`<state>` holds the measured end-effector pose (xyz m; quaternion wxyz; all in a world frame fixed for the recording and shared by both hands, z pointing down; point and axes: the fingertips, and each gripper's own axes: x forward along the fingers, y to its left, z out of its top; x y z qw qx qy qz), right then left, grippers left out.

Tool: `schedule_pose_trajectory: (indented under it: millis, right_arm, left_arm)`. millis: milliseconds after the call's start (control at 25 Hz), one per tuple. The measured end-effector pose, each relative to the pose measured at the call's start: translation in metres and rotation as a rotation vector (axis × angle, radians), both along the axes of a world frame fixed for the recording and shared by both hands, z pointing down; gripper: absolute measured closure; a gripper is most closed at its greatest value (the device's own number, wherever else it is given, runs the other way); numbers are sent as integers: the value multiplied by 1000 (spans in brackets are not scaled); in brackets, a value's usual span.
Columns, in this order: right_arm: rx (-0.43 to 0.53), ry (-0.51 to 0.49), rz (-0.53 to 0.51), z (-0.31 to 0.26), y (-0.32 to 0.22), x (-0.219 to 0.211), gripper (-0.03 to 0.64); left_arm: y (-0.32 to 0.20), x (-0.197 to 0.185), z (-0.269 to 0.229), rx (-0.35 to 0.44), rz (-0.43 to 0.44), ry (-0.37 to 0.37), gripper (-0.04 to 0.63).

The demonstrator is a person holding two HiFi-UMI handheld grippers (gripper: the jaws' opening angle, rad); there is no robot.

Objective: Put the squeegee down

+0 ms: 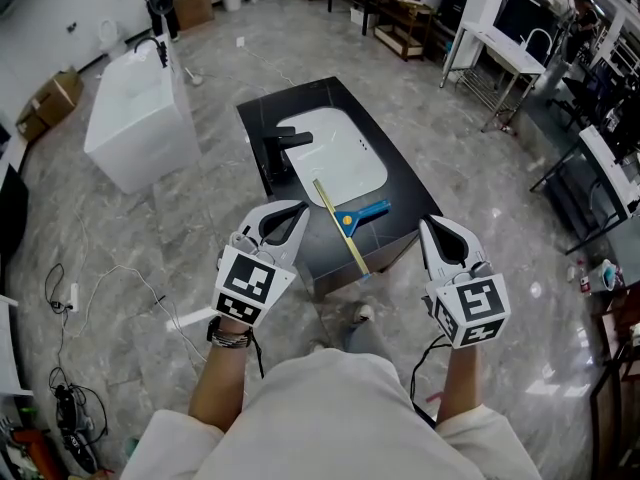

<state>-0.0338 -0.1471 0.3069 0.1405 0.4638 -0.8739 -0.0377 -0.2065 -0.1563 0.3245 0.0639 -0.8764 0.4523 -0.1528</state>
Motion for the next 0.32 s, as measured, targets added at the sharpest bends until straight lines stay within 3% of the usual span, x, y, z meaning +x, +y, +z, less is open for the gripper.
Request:
schedule_pose_trajectory:
  millis: [320]
  right_arm:
    - [-12,1,-3,8,-5,2,612]
  left_arm:
    - [0,1,8,-14,1,-5,589]
